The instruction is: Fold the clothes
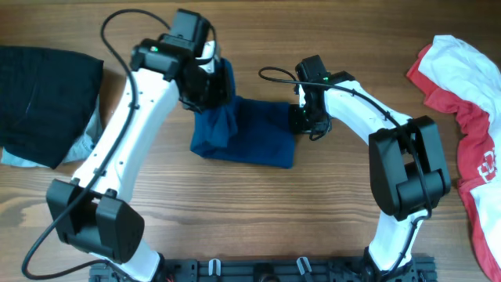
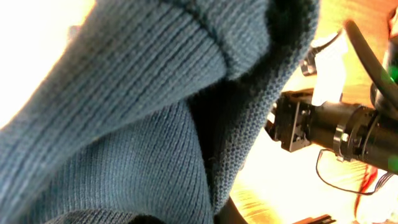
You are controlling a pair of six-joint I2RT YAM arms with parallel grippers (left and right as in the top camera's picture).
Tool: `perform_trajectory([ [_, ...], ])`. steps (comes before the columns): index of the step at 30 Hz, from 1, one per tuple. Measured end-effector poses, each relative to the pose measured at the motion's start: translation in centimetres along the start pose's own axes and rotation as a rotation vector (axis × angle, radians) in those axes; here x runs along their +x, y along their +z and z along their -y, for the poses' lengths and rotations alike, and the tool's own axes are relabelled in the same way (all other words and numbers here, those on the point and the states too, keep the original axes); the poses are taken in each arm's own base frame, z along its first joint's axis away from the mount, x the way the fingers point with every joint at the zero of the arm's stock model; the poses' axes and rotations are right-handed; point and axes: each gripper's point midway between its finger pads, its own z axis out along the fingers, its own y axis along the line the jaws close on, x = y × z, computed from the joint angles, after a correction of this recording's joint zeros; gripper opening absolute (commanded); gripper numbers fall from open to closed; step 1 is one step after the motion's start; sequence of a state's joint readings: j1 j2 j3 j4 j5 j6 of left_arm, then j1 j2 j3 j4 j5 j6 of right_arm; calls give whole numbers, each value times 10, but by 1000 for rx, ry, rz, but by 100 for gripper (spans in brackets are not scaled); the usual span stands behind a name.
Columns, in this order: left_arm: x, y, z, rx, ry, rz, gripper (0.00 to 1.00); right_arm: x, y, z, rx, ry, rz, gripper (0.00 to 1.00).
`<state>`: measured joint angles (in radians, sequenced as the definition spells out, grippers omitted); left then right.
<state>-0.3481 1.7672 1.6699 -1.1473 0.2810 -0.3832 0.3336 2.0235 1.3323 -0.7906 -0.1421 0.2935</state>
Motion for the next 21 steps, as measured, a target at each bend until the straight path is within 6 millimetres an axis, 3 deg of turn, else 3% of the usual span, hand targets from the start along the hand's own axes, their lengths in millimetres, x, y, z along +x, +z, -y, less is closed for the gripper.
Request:
perform_trajectory([
  [5,4,5,4,-79,48,27,9,0,0,0,1,1,-1,34],
  [11,-16,-6,-40,-279,14,119,7,0,0,0,1,1,-2,34],
  [15,-39,-32,-62,-323,-47,192,6,1,0,0,1,1,-3,34],
  [18,-57,-55,-61,-315,-62,263,7,1,0,0,1,2,-5,34],
  [21,-56,-58,-59,-317,-60,264,6,1,0,-1,-2,0,-8,34],
])
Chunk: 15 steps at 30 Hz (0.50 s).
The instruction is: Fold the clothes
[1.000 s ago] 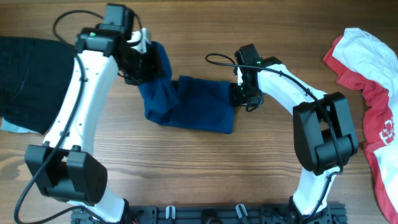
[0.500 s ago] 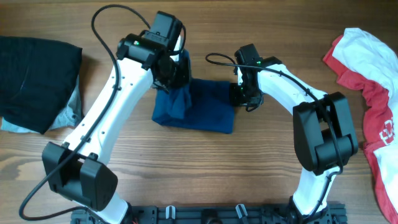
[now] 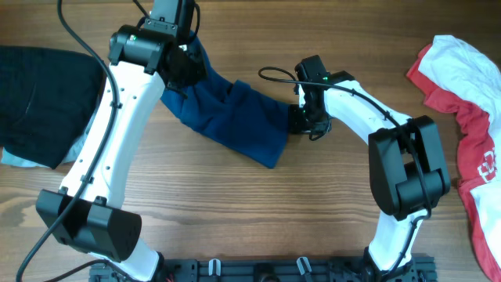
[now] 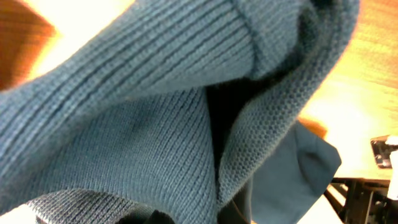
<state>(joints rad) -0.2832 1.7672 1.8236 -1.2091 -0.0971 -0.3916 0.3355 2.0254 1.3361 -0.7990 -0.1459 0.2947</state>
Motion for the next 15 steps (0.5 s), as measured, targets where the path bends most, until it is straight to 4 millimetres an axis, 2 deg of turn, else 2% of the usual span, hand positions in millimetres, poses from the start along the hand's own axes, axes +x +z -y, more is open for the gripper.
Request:
perform_trajectory([
  [4,7,0,3,19,3,-32,6,1,0,-1,-3,-2,-3,34],
  [7,14,-1,15,55,21,-55,6,1,0,-1,-3,-2,-3,34],
  [12,26,-4,53,120,111,-48,6,2,0,-1,-3,-1,-8,34],
  [15,35,4,70,133,178,-64,6,4,0,-2,-7,0,-18,34],
])
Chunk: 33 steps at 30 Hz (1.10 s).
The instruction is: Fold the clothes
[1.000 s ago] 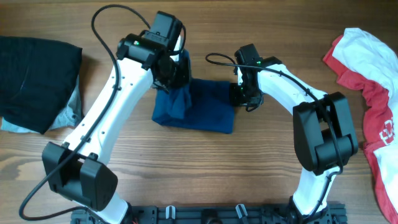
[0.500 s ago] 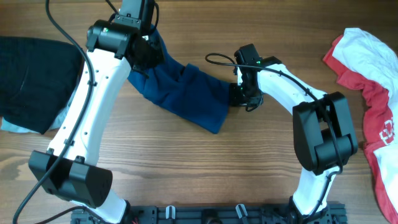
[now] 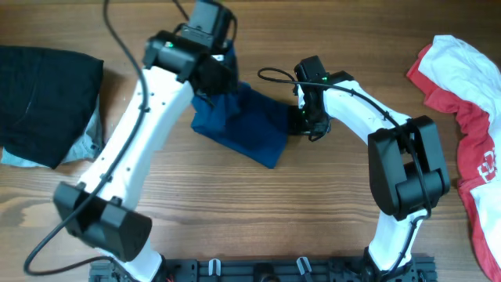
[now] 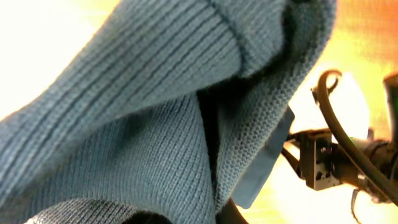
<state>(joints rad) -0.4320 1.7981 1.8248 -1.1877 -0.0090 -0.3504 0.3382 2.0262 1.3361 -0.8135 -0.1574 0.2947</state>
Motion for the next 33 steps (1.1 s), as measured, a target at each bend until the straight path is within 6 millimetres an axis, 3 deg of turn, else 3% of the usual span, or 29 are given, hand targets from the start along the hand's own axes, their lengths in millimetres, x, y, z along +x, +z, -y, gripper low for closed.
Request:
perform_trajectory([
  [4,11,31,13,-14,78,-69,6,2,0,0,0,0,-9,34],
  [8,18,49,23,-17,121,-101,6,5,0,0,1,6,-22,27],
  [15,28,51,40,-5,165,-113,6,23,-4,16,13,99,-105,27],
  [18,29,51,43,-2,172,-114,7,18,-22,36,5,167,-77,29],
  [20,30,51,44,-2,174,-114,14,12,-40,44,-6,194,-30,31],
  [21,30,52,44,-2,174,-115,22,9,-53,47,-14,205,2,31],
  [23,33,53,47,8,180,-126,54,4,-79,51,-28,217,71,33],
  [24,35,55,49,16,191,-136,59,3,-88,52,-31,219,94,33],
  [27,47,59,57,29,220,-174,62,4,-106,51,-40,216,137,34],
  [33,57,50,60,41,253,-201,62,4,-109,51,-41,215,142,40],
])
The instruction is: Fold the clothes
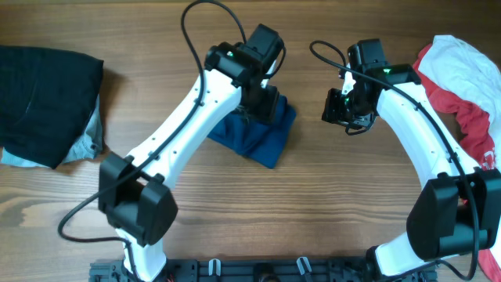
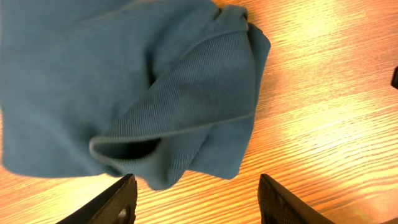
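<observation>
A dark blue knit garment (image 1: 270, 141) lies folded in a small bundle on the wooden table (image 1: 235, 219). In the left wrist view the blue garment (image 2: 124, 74) has a ribbed edge folded over on top. My left gripper (image 1: 262, 102) hovers over its far edge. The left gripper (image 2: 196, 202) is open, both fingers (image 2: 118, 199) clear of the cloth. To the right of the bundle my right gripper (image 1: 344, 111) stands apart from it, open and holding nothing.
A white and red shirt (image 1: 462, 78) lies crumpled at the right edge. A black pile of clothes (image 1: 43, 94) over a grey piece sits at the left edge. The right arm's cable (image 1: 325, 51) loops between the two grippers.
My left gripper has let go of the blue garment and is open above it. The garment now lies as a smaller bundle. My right gripper has left the garment's right edge and moved right.
My left gripper held one end of the blue garment up near the middle, with the right gripper at the other edge. Then it held it stretched out to the left, then back over the rest. Now the garment lies folded and both grippers are off it.
</observation>
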You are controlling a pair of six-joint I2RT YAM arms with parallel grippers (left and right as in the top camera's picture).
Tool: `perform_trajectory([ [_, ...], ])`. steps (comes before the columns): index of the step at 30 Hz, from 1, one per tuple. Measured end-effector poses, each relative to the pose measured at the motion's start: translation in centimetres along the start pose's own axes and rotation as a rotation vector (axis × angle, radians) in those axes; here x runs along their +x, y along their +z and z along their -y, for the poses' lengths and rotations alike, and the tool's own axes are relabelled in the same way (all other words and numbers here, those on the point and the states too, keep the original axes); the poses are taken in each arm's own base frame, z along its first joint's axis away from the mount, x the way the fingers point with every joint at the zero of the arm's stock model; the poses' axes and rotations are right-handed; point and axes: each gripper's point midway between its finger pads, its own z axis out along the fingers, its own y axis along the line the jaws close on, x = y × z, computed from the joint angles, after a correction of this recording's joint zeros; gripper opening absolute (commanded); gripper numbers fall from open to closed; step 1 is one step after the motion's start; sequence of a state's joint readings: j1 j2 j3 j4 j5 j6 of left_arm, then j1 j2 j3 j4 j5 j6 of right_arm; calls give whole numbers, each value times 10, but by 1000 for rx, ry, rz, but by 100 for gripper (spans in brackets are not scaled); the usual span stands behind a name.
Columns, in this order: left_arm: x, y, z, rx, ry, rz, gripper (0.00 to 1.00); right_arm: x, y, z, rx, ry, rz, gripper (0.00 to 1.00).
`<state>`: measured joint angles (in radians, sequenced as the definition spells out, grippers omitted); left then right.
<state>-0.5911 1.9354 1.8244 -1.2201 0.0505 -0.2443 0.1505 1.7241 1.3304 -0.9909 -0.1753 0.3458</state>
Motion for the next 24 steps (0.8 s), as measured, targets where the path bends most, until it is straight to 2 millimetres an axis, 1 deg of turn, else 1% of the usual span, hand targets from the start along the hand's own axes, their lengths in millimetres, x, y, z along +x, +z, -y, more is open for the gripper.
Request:
perform_trajectory([
  [2,-6,-16,-10,-2,-22,47,62,-1,0,0,-2,-3,4,40],
  [3,-15,-32,-23,-8,-49,102,62,-3,0,-2,-12,-14,12,40],
  [4,-22,-45,-35,-14,-77,150,62,-6,0,-8,-41,-41,20,41],
  [6,-43,-71,-74,-35,-167,262,61,-10,-2,-28,-149,-128,36,49],
  [7,-51,-77,-96,-51,-219,295,61,-10,-3,-34,-173,-150,38,52],
  [9,-57,-74,-127,-68,-295,304,61,-11,-4,-48,-221,-198,54,56],
  [10,-59,-68,-140,-71,-326,292,61,-11,-4,-56,-241,-222,59,57],
  [11,-59,-56,-151,-68,-358,267,61,-9,-4,-67,-260,-258,65,61],
  [13,-58,-34,-161,-56,-386,214,61,-5,-3,-85,-285,-320,80,64],
  [14,-58,-21,-163,-43,-397,181,61,-3,-3,-96,-296,-356,89,67],
  [16,-54,8,-162,-21,-407,110,61,4,-1,-121,-313,-437,115,68],
  [17,-52,22,-162,-14,-409,77,61,5,-1,-129,-320,-460,125,68],
  [19,-48,41,-160,-8,-411,33,61,10,-1,-145,-335,-503,142,68],
  [20,-47,47,-160,-6,-413,17,61,14,-1,-156,-347,-527,153,68],
  [21,-44,59,-160,-6,-415,-12,61,16,-2,-161,-354,-533,157,69],
  [24,-40,73,-161,-3,-420,-44,61,18,-2,-173,-371,-539,172,69],
])
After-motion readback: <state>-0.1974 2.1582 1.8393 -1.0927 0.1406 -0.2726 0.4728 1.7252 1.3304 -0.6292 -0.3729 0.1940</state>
